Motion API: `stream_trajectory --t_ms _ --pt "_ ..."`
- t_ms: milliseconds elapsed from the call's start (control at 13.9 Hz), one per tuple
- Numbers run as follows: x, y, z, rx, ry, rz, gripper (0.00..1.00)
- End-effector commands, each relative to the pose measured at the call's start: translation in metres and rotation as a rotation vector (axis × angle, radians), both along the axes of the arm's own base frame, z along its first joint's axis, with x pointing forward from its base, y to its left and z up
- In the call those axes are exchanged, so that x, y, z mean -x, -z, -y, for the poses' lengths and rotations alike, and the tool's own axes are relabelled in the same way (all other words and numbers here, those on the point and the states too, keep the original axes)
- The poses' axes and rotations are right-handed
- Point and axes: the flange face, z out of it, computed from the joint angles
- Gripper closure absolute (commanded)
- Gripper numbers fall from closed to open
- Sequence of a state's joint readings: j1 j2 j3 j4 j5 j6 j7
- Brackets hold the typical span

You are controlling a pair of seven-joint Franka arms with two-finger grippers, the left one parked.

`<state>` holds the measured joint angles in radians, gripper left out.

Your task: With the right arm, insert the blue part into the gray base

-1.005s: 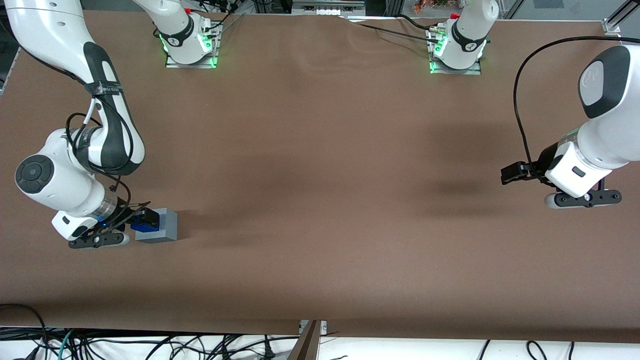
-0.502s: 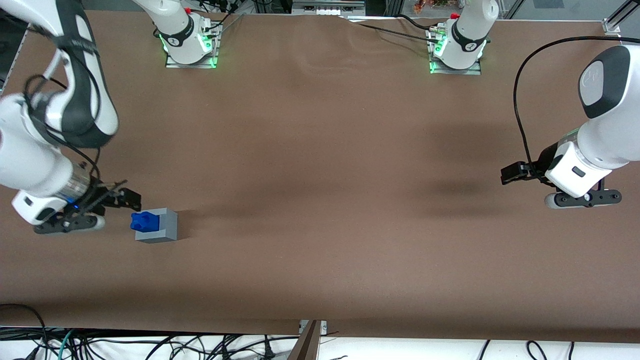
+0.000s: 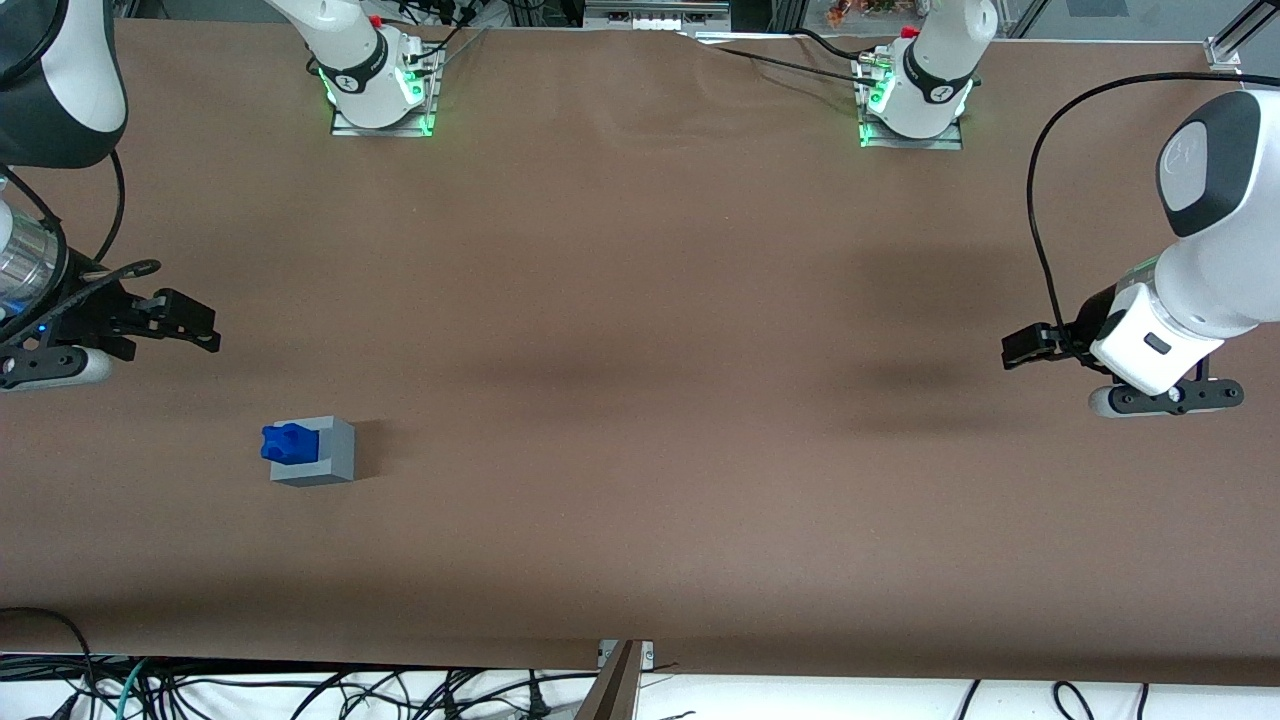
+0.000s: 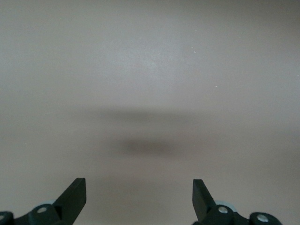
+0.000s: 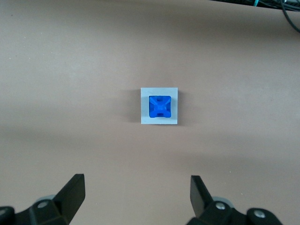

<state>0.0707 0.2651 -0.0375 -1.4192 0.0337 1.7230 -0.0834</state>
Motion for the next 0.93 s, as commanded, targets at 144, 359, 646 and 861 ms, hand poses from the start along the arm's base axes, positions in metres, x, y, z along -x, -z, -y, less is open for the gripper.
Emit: stream_trajectory --t_ms 144,359,646,861 --pt "-0.004 -0.001 -0.009 -0.005 -0.008 -0.011 0.01" --pt "-0.002 0.000 -0.009 0.000 -0.011 -0.033 0.01" --pt "0.002 0.001 -0.011 0.002 -0.016 -0.055 0.01" --pt "0.006 0.001 -0.013 -0.001 -0.018 -0.083 0.01"
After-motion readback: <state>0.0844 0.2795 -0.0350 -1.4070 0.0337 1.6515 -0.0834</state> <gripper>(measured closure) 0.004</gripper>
